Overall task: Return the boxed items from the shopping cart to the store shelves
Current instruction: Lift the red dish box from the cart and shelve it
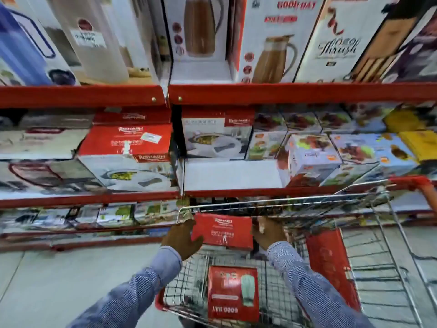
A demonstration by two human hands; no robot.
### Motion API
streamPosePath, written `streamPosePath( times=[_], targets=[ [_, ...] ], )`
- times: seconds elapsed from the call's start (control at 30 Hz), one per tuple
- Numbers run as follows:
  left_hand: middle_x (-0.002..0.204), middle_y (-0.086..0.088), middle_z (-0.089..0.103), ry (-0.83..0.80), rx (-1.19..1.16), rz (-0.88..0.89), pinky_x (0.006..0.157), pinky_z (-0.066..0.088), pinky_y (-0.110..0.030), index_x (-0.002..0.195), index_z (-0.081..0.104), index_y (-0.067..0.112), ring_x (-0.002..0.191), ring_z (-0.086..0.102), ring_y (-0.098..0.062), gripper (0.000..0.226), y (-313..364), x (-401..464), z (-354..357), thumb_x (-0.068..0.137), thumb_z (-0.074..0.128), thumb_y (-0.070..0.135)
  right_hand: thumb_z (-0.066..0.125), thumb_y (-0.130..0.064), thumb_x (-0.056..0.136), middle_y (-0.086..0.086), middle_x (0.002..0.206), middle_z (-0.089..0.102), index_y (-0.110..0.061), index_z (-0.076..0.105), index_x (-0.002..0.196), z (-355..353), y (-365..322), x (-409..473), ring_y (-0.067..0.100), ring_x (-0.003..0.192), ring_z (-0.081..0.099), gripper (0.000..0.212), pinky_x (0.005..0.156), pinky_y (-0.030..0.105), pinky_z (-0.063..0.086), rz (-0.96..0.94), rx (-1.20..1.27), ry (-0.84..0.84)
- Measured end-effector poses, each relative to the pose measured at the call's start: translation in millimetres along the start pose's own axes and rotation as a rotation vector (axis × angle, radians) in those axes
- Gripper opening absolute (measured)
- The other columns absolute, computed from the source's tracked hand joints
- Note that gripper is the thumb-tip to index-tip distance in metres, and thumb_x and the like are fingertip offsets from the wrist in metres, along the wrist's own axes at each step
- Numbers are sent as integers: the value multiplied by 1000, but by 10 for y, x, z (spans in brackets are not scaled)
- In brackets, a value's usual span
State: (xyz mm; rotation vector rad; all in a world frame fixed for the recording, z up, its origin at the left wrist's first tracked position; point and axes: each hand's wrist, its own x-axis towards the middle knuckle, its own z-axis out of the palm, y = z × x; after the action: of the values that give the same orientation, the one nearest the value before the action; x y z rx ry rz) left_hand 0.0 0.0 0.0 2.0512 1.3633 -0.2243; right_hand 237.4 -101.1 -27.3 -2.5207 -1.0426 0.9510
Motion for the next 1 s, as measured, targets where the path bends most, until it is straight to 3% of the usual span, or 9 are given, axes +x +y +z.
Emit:
streamPosePath(
  times=[0.07, 0.2, 0.33, 0.43, 0.57, 0.7, 0.83, 0.93, 1.0],
  targets=[
    [135, -12, 61, -123, -87, -47, 101, 47, -35, 136, 53, 16, 122, 59, -30, 85, -46, 140, 161, 68, 43, 68, 58, -36, 86, 13, 107, 72, -20, 66, 100, 218, 130, 165, 31, 100, 68, 23, 86, 33, 51, 112, 104, -64],
    [142, -18, 51, -129, -355, -301, 110, 38, -39, 139, 45, 6, 131, 49, -32, 79, -161, 316, 475, 75, 76, 40, 46, -44, 93, 26, 101, 71, 2, 65, 110, 594, 412, 393, 31, 77, 65, 52, 65, 32, 46, 224, 166, -289],
    [131, -17, 60, -151, -537, -395, 102, 42, -36, 134, 50, 4, 123, 55, -31, 66, -249, 471, 597, 80, 76, 29, 44, -53, 91, 16, 104, 69, -17, 58, 121, 921, 667, 566, 29, 91, 66, 49, 56, 28, 41, 309, 283, -311],
    [114, -5, 57, -182, -699, -442, 100, 42, -37, 130, 55, 9, 107, 51, -20, 52, -222, 501, 600, 82, 74, 20, 49, -52, 88, 9, 91, 64, -20, 62, 114, 1109, 867, 710, 24, 75, 60, 44, 58, 30, 44, 332, 433, -256],
    [110, 1, 56, -174, -795, -388, 98, 43, -36, 121, 61, 13, 102, 49, -19, 39, -224, 489, 561, 84, 71, 18, 50, -47, 87, 5, 94, 68, -23, 69, 105, 884, 678, 545, 22, 86, 64, 35, 91, 46, 54, 293, 505, -164],
    [94, 13, 69, -85, -822, -337, 99, 50, -47, 87, 74, 34, 105, 61, -22, 18, -274, 286, 335, 70, 75, 40, 55, -41, 90, 4, 87, 71, -23, 72, 95, 432, 414, 154, 16, 74, 67, 25, 70, 30, 54, 246, 567, -30],
    [93, 6, 75, 56, -965, -215, 85, 55, -44, 88, 77, 34, 99, 67, -24, 19, -136, -76, -43, 69, 77, 32, 67, -40, 84, 14, 69, 73, -19, 78, 79, -168, 129, -209, 24, 63, 65, 24, 63, 24, 52, 124, 622, 157],
    [77, 4, 76, 186, -1042, -107, 79, 57, -49, 80, 80, 37, 76, 65, -27, 26, 101, -397, -466, 55, 76, 43, 68, -42, 82, 30, 67, 69, -13, 75, 65, -604, -119, -431, 30, 54, 64, 35, 61, 34, 54, 26, 657, 189],
    [73, 2, 77, 285, -1080, -48, 77, 58, -54, 72, 80, 32, 74, 69, -32, 31, 243, -570, -712, 49, 73, 51, 72, -39, 80, 21, 64, 73, -15, 78, 69, -855, -279, -566, 28, 53, 67, 28, 59, 35, 56, -36, 700, 224]
  ],
)
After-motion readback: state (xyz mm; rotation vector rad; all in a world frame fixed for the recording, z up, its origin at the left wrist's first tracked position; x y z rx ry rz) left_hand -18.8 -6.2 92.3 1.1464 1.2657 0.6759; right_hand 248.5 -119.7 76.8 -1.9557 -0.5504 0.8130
